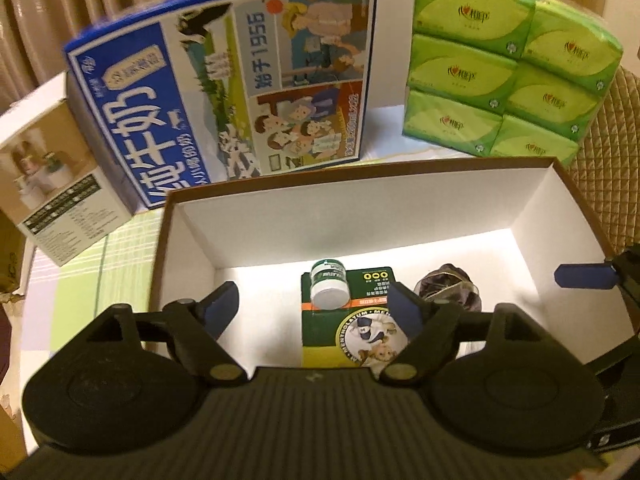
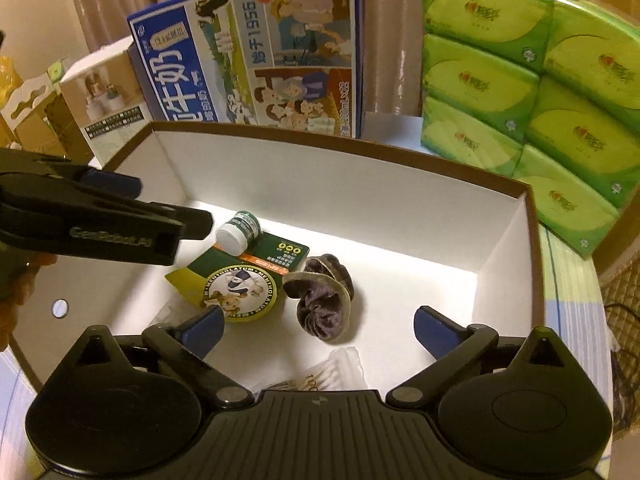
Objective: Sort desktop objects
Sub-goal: 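Open both tools to release the card and scrunchie inside the box, then withdraw both tools from the brown box toward the loose table items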
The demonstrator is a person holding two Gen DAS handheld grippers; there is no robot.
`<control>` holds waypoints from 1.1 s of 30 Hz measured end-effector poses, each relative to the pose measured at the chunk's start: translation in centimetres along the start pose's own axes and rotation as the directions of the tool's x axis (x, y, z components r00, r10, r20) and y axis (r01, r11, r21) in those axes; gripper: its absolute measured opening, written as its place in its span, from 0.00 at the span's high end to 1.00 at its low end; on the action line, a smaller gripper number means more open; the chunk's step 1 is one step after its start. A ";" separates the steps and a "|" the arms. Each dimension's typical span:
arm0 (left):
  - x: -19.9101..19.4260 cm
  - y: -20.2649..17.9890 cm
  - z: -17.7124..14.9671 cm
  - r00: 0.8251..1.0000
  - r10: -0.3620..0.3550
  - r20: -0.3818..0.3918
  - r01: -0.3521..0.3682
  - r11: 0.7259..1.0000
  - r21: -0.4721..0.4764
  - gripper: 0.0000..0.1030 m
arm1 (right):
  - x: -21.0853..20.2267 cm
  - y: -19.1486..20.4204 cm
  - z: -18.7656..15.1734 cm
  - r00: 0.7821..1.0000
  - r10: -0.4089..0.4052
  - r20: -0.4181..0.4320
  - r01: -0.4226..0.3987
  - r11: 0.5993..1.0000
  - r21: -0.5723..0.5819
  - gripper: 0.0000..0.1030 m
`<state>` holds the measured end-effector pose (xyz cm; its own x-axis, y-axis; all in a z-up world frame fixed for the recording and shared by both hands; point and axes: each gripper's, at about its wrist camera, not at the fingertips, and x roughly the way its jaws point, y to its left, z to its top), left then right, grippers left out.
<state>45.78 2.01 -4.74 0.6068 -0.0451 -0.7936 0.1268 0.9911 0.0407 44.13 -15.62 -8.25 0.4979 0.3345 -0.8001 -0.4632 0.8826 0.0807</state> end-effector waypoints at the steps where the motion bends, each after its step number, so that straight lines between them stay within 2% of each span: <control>1: -0.5 0.1 -0.1 1.000 0.003 0.003 -0.003 1.000 -0.001 0.24 | -0.3 0.0 -0.1 1.000 -0.002 0.005 0.002 1.000 0.002 0.03; 15: -6.1 0.8 -2.0 1.000 0.027 0.014 -0.026 0.999 -0.027 0.23 | -4.9 0.7 -1.2 0.997 -0.025 0.066 0.023 0.999 0.026 0.02; 33: -12.5 0.0 -6.0 0.998 0.046 0.044 -0.046 0.999 -0.016 0.21 | -10.9 2.5 -4.0 0.992 -0.011 0.126 0.009 1.000 0.023 0.02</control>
<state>33.44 3.32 1.51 0.6457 -0.0044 -0.7636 0.0863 0.9940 0.0672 34.55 -18.38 -1.68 0.5917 0.3634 -0.7196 -0.4419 0.8928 0.0876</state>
